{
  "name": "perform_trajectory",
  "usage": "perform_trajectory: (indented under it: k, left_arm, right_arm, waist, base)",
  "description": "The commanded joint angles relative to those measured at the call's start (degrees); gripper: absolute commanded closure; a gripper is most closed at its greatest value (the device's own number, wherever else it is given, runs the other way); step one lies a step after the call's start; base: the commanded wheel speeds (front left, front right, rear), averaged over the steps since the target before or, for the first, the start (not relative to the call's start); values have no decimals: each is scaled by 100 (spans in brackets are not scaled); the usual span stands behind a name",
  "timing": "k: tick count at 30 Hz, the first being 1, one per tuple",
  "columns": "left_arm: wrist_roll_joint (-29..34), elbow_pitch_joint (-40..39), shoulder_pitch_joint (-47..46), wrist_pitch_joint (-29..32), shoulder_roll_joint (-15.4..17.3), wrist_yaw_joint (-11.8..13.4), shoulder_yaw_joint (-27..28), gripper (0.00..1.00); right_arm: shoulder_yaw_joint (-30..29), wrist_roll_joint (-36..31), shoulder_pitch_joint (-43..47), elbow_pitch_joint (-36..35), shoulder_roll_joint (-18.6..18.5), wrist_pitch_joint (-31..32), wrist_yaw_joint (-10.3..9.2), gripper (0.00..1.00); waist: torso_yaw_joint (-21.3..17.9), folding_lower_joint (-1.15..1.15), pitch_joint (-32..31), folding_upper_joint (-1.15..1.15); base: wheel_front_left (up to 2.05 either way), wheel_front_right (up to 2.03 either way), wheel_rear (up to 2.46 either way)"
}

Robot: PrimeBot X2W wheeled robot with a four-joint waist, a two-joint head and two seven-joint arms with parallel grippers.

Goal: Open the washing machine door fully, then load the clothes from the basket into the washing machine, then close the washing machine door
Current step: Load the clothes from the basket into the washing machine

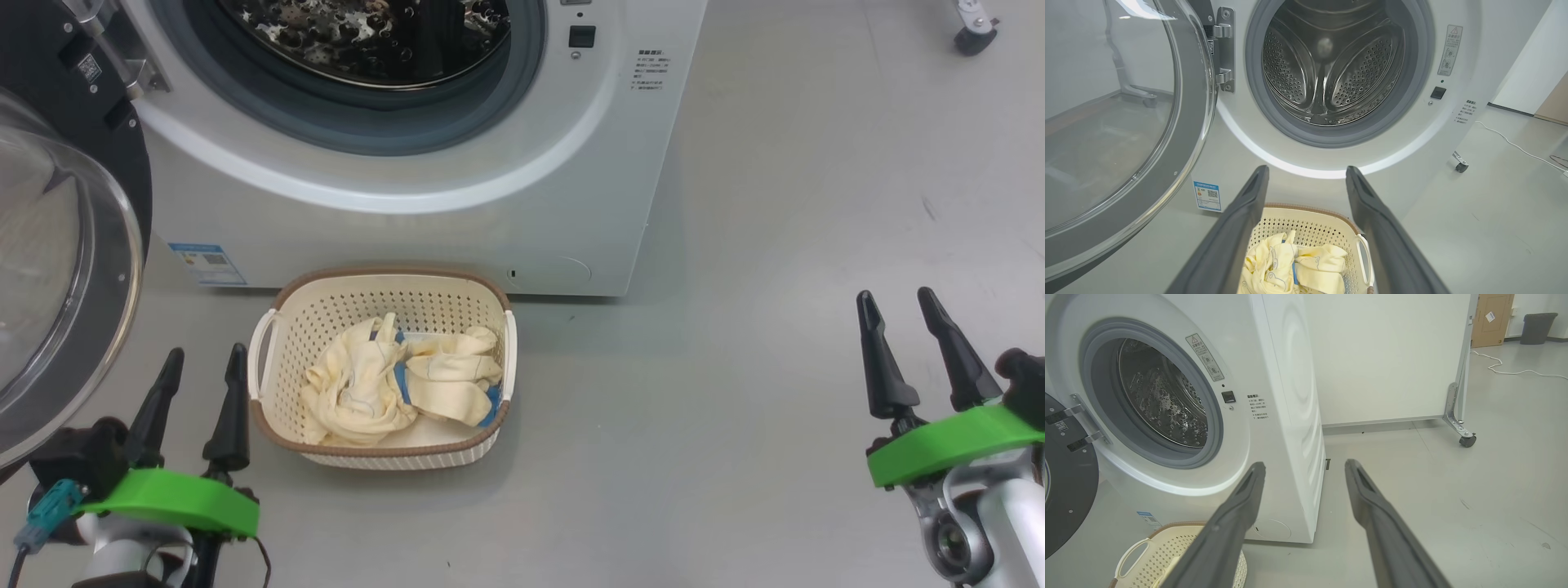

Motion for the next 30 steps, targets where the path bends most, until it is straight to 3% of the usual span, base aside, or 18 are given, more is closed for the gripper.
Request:
perform_trajectory:
  k: [1, 14, 30]
  left_arm:
    - [0, -192, -139, -63, 227, -11, 198, 0]
    - [-26, -290, -151, -63, 288, -11, 68, 0]
    - [-71, -324, -196, -63, 355, -11, -14, 0]
  right_arm:
    - [68, -24, -37, -204, -81, -55, 10, 0]
    - [114, -39, -53, -217, -69, -55, 10, 0]
    - [146, -39, -79, -214, -51, -55, 10, 0]
  waist:
    - [6, 0, 2, 0]
    - [21, 0, 29, 0]
    - [17, 0, 84, 0]
  base:
    - [0, 0, 0]
    - [53, -53, 0]
    - [105, -105, 0]
